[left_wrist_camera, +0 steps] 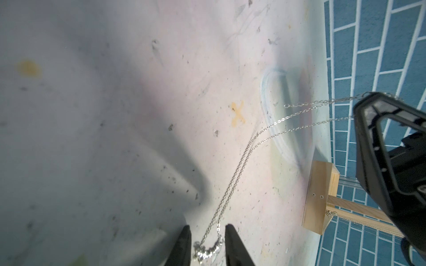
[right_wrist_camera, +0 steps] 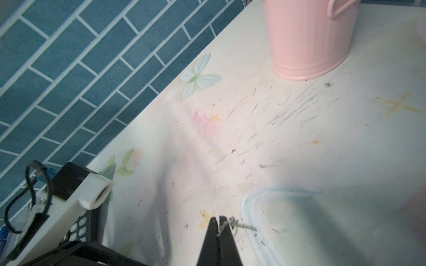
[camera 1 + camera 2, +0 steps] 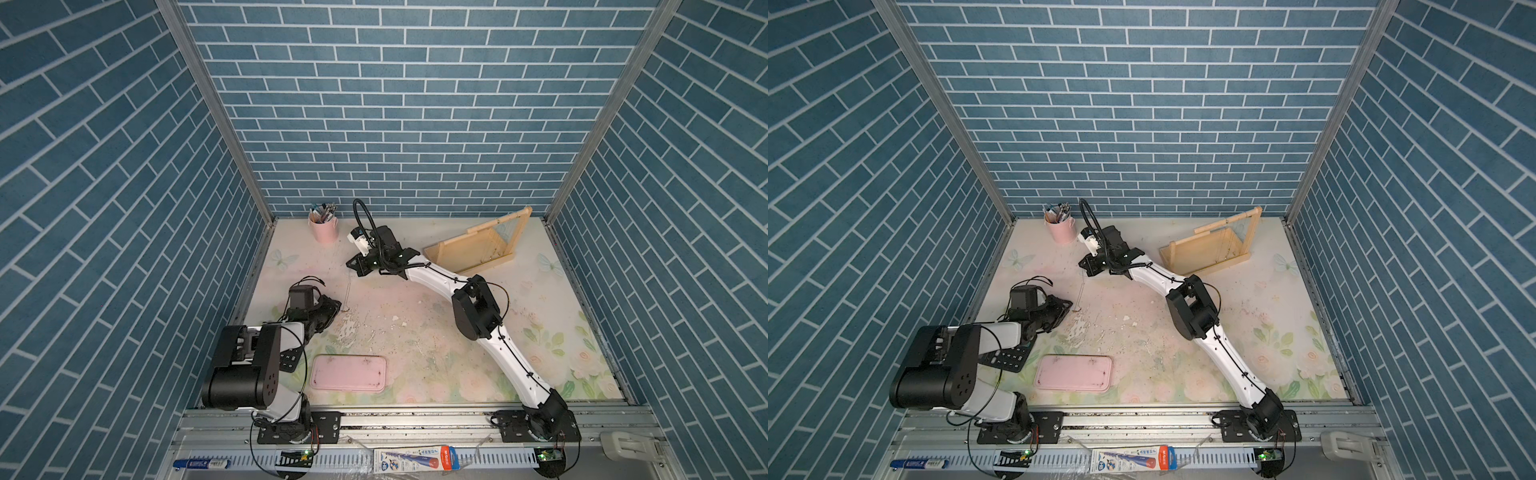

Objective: Take the necklace off the jewelry display stand
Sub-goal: Place the necklace at the center of the board.

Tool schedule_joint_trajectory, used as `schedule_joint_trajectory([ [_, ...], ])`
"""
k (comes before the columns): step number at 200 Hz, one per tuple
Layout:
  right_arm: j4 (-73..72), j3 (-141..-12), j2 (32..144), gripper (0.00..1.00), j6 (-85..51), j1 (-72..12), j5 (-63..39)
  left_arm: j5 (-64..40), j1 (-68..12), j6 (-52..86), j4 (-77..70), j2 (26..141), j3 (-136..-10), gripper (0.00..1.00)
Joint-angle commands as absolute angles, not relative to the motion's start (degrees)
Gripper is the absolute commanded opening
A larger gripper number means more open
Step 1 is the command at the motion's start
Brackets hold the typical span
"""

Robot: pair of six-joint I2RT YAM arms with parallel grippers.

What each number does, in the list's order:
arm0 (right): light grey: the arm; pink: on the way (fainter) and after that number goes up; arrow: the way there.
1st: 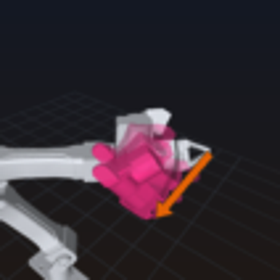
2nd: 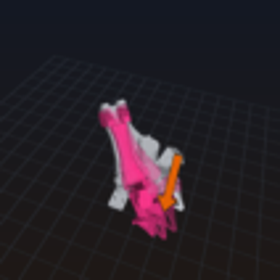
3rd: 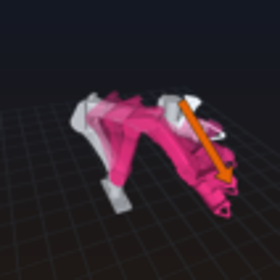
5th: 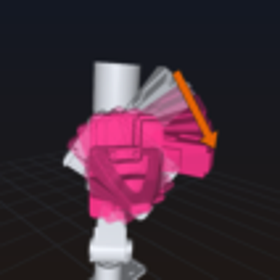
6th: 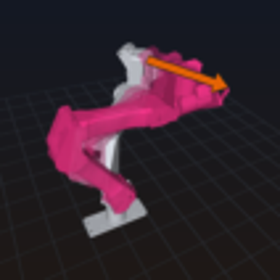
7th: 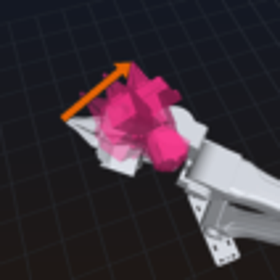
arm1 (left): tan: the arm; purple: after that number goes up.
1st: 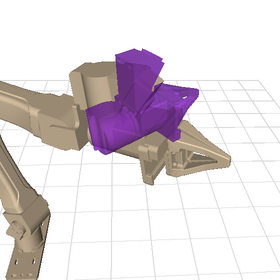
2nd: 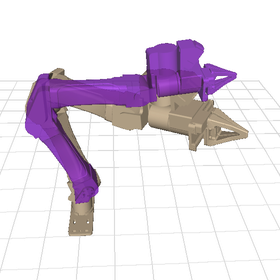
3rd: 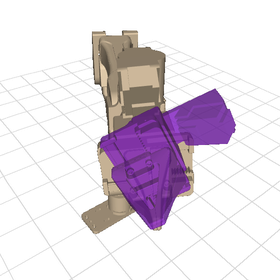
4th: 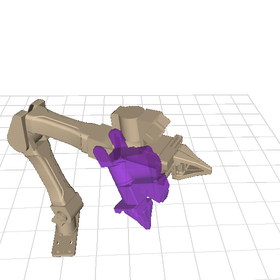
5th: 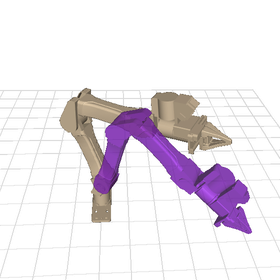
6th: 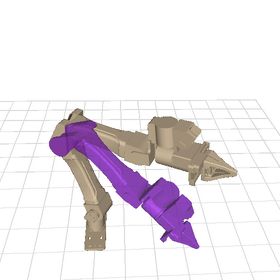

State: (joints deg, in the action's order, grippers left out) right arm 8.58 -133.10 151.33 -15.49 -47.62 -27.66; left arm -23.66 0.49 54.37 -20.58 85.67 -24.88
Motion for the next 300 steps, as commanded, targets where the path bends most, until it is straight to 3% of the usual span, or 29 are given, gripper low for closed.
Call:
schedule_joint_trajectory([
  [1, 8.83, -131.86, 150.7, 0.0, -13.36, -47.73, -26.63, -24.09, 0.88, 53.78, -17.28, 84.0, -25.18, 0.34],
  [63, 7.82, -129.58, 149.43, 0.0, -13.71, -47.55, -26.63, -31.85, -1.91, 57.3, -32.18, 88.35, -25.66, 0.52],
  [92, 7.32, -128.14, 148.5, 0.0, -13.71, -47.46, -26.63, -30.54, -3.89, 56.02, -30.46, 88.04, -27.22, 0.57],
  [300, 4.57, -124.99, 146.65, 0.0, -14.85, -46.85, -27.07, -27.22, -4.53, 54.47, -26.24, 91.67, -26.27, 0.62],
])
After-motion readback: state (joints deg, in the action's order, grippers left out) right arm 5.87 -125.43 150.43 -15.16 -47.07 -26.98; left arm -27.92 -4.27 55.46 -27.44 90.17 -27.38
